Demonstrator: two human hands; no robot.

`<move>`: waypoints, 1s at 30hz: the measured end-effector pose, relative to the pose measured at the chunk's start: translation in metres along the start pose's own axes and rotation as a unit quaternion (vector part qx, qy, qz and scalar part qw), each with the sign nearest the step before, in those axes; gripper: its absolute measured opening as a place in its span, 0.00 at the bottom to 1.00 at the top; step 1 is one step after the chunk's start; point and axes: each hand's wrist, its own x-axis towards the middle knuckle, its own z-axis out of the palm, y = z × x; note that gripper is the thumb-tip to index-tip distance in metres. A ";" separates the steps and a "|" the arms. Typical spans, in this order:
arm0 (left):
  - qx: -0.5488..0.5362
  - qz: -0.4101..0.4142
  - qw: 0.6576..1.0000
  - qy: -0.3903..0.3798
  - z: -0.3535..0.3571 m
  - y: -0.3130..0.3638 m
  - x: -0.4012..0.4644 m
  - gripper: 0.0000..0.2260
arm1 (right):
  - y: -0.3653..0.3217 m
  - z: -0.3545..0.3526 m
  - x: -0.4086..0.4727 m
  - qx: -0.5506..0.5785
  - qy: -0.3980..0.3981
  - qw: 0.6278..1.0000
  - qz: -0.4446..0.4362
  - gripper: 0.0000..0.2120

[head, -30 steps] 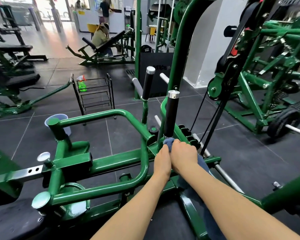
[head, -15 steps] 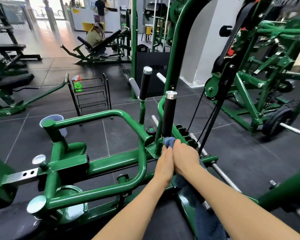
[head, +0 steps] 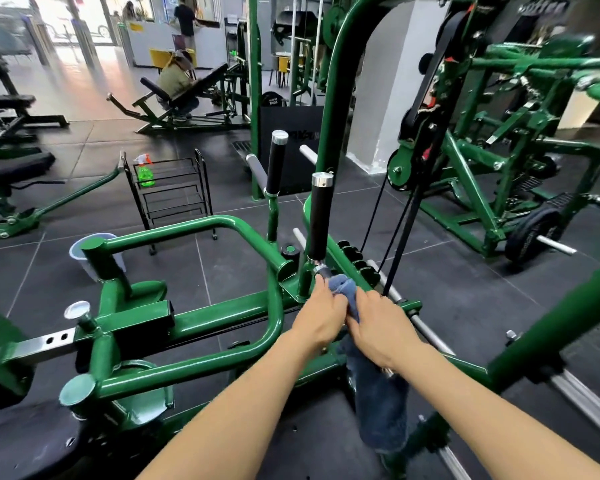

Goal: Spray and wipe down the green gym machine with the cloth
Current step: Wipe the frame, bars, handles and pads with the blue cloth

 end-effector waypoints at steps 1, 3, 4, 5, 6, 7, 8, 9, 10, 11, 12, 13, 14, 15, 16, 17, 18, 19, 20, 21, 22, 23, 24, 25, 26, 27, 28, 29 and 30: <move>0.018 -0.005 1.000 -0.008 0.002 0.003 0.000 0.33 | 0.000 -0.002 -0.010 -0.047 0.009 0.999 -0.003 0.20; 0.058 -0.023 0.998 -0.024 0.003 0.005 0.001 0.32 | 0.000 -0.003 -0.029 -0.101 0.017 0.995 0.003 0.22; 0.068 -0.032 0.997 -0.027 0.001 0.010 -0.001 0.30 | 0.000 -0.002 -0.040 -0.106 0.032 0.994 0.014 0.22; 0.077 -0.039 0.996 -0.022 0.000 0.014 -0.005 0.28 | 0.001 0.001 -0.049 -0.098 0.056 0.993 0.023 0.22; 0.099 -0.036 0.994 -0.012 0.002 0.015 -0.007 0.27 | 0.002 0.006 -0.056 -0.090 0.073 0.993 0.034 0.22; 0.133 -0.021 0.991 0.000 0.006 0.016 -0.011 0.26 | 0.001 0.006 -0.062 -0.081 0.069 0.993 0.044 0.22; 0.177 0.012 0.984 0.010 0.011 0.017 -0.016 0.24 | -0.001 0.003 -0.065 -0.077 0.059 0.994 0.057 0.22; 0.210 0.051 0.976 0.014 0.016 0.017 -0.022 0.23 | -0.003 0.000 -0.064 -0.082 0.060 0.993 0.067 0.22; 0.220 0.087 0.971 0.019 0.022 0.017 -0.029 0.23 | -0.006 -0.008 -0.062 -0.097 0.056 0.991 0.074 0.21; 0.204 0.096 0.974 0.023 0.028 0.017 -0.036 0.23 | -0.007 -0.012 -0.059 -0.103 0.048 0.990 0.083 0.18; 0.186 0.101 0.977 0.024 0.033 0.016 -0.040 0.23 | -0.003 -0.013 -0.054 -0.096 0.042 0.991 0.087 0.17; 0.173 0.111 0.978 0.030 0.034 0.016 -0.044 0.24 | -0.002 -0.014 -0.051 -0.082 0.028 0.991 0.099 0.16; 0.175 0.120 0.977 0.030 0.034 0.015 -0.046 0.26 | 0.000 -0.015 -0.049 -0.059 0.012 0.991 0.121 0.17; 0.191 0.122 0.974 0.014 0.031 0.015 -0.047 0.28 | 0.003 -0.014 -0.048 -0.037 0.004 0.989 0.145 0.18; 0.208 0.122 0.970 -0.013 0.027 0.014 -0.046 0.27 | 0.008 -0.011 -0.048 -0.007 0.003 0.986 0.169 0.20; 0.237 0.122 0.963 -0.036 0.024 0.014 -0.044 0.26 | 0.013 -0.008 -0.047 0.042 -0.010 0.978 0.205 0.21; 0.265 0.123 0.955 -0.050 0.024 0.013 -0.042 0.25 | 0.018 -0.003 -0.050 0.103 -0.022 0.965 0.241 0.22; 0.286 0.121 0.949 -0.059 0.023 0.013 -0.041 0.26 | 0.022 0.002 -0.053 0.177 -0.029 0.945 0.275 0.23; 0.303 0.120 0.943 -0.065 0.026 0.012 -0.039 0.26 | 0.025 0.008 -0.058 0.257 -0.032 0.918 0.299 0.24; 0.317 0.115 0.939 -0.067 0.028 0.011 -0.038 0.27 | 0.027 0.013 -0.066 0.330 -0.034 0.890 0.314 0.24; 0.329 0.112 0.935 -0.068 0.031 0.011 -0.037 0.28 | 0.028 0.017 -0.074 0.391 -0.027 0.861 0.324 0.23; 0.342 0.110 0.931 -0.066 0.032 0.010 -0.038 0.28 | 0.029 0.021 -0.082 0.435 -0.019 0.834 0.338 0.22; 0.358 0.110 0.925 -0.061 0.033 0.011 -0.038 0.28 | 0.030 0.021 -0.089 0.461 -0.011 0.812 0.357 0.22; 0.376 0.112 0.918 -0.055 0.033 0.012 -0.038 0.27 | 0.031 0.020 -0.092 0.478 -0.006 0.791 0.382 0.23; 0.397 0.118 0.909 -0.049 0.034 0.015 -0.039 0.26 | 0.030 0.016 -0.093 0.485 -0.005 0.776 0.402 0.24; 0.416 0.130 0.899 -0.041 0.036 0.017 -0.041 0.25 | 0.029 0.012 -0.091 0.490 -0.001 0.768 0.413 0.25; 0.431 0.146 0.890 -0.032 0.040 0.017 -0.043 0.24 | 0.026 0.007 -0.088 0.494 -0.006 0.764 0.414 0.25; 0.434 0.160 0.886 -0.027 0.045 0.017 -0.046 0.23 | 0.021 0.002 -0.084 0.503 -0.014 0.762 0.407 0.25; 0.422 0.165 0.891 -0.030 0.050 0.017 -0.049 0.22 | 0.016 -0.002 -0.080 0.514 -0.027 0.762 0.394 0.24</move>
